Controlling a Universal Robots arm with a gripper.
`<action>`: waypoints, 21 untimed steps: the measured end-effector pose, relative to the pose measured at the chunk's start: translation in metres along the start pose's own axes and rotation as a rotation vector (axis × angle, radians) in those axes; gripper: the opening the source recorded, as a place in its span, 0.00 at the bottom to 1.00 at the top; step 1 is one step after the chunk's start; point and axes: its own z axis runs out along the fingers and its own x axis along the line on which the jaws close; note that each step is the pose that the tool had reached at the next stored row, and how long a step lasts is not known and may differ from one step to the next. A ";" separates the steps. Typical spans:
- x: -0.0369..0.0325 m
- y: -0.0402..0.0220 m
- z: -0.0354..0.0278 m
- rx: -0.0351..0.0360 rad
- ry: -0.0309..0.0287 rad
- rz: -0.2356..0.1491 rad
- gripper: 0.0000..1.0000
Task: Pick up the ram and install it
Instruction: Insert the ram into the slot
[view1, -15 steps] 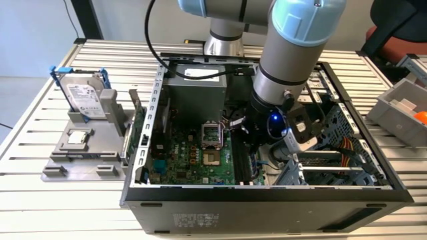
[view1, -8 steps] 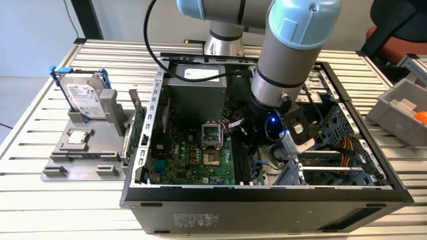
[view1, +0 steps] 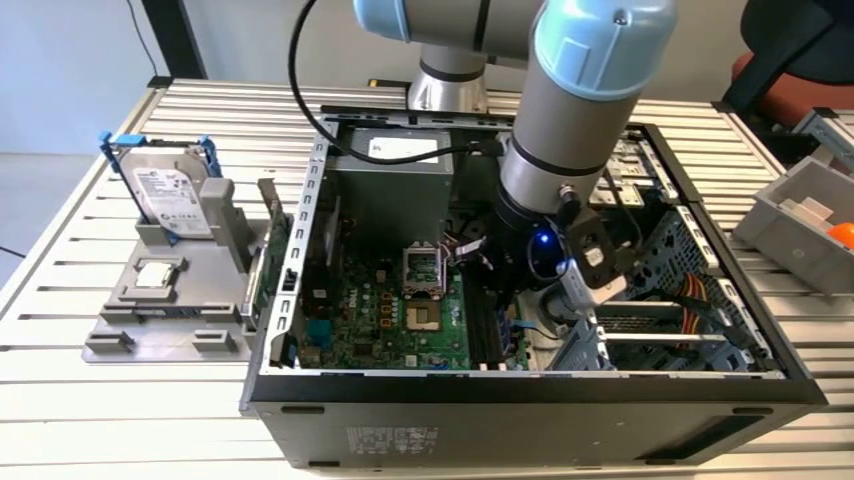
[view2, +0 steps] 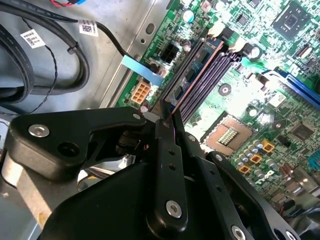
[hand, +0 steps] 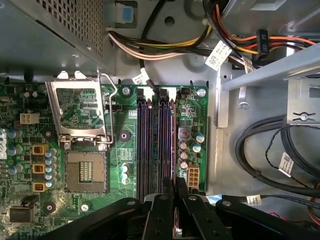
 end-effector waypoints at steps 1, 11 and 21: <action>0.0000 0.0001 0.0008 0.0003 0.0000 0.000 0.00; 0.0000 0.0027 0.0059 0.0021 0.0006 0.004 0.00; 0.0000 0.0034 0.0075 0.0020 0.0006 0.007 0.00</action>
